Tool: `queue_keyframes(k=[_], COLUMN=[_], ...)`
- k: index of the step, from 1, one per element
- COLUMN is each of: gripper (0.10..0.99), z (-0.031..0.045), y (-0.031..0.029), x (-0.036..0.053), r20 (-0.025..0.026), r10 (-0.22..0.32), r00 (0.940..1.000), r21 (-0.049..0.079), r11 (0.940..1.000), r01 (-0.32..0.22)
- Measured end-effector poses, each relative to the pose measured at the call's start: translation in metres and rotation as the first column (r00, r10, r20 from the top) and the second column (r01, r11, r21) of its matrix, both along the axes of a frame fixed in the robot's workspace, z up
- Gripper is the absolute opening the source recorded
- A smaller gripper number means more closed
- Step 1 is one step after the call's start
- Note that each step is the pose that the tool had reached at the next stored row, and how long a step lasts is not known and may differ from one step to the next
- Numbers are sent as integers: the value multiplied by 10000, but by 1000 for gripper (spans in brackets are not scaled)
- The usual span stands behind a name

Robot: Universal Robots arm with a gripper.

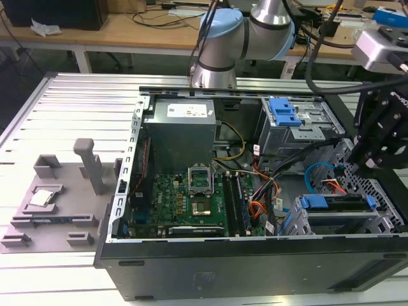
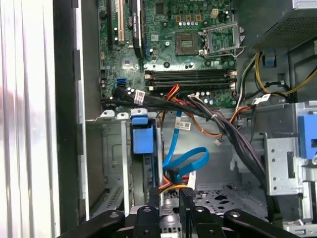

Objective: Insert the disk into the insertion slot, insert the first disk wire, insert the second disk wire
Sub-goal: 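Insert the second disk wire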

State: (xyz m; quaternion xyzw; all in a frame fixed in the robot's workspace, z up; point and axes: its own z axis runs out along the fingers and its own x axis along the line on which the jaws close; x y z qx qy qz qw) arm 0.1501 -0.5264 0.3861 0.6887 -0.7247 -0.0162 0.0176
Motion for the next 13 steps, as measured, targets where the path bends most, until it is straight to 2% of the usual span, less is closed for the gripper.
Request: queue_keyframes(k=[4,8,13], gripper=[302,302,302], z=[-26,-68,-95], y=[64,67,66], x=[-75,-106,-140], r20=[0,0,0], r10=[93,502,1192], r00=[10000,9987,9929], r21=[-1,-2,-1], r11=[10000,9987,9929], r01=[-93,-502,-1192])
